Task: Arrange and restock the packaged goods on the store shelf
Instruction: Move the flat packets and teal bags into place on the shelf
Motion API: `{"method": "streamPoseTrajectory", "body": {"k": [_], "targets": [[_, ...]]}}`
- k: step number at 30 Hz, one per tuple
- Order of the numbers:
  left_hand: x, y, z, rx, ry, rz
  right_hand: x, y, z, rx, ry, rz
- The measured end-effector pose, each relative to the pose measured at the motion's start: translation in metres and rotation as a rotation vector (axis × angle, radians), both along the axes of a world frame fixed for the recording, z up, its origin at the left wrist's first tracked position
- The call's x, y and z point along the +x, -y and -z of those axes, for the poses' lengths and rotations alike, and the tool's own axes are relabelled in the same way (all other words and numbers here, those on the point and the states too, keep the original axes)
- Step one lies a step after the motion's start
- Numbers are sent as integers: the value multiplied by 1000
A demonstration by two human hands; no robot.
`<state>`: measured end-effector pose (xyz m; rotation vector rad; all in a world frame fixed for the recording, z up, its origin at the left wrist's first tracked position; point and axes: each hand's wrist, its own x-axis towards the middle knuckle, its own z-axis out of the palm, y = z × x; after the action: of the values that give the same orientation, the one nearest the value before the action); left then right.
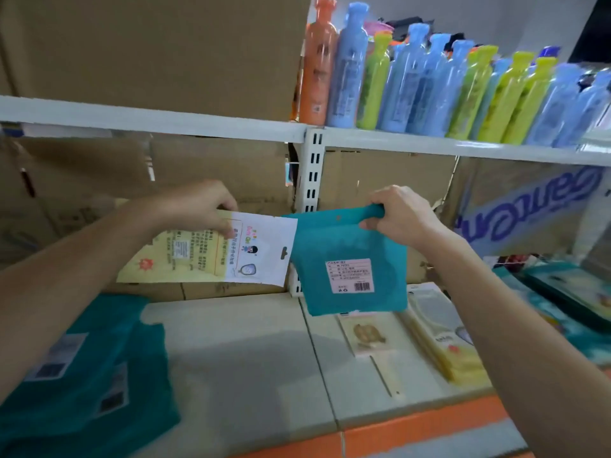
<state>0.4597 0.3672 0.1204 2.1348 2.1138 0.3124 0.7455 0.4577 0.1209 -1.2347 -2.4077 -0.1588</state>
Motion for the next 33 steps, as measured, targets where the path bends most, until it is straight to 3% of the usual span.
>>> {"method": "streamPoseTrajectory", "body": {"k": [16,25,33], "targets": [[89,-105,15,-46,134,148,105,-72,13,-18,-115,118],[199,-139,40,-61,198,14,212,-132,9,46,-183,49],[311,-173,73,-224,207,-105,316,-168,3,136,-136,-5]]}}
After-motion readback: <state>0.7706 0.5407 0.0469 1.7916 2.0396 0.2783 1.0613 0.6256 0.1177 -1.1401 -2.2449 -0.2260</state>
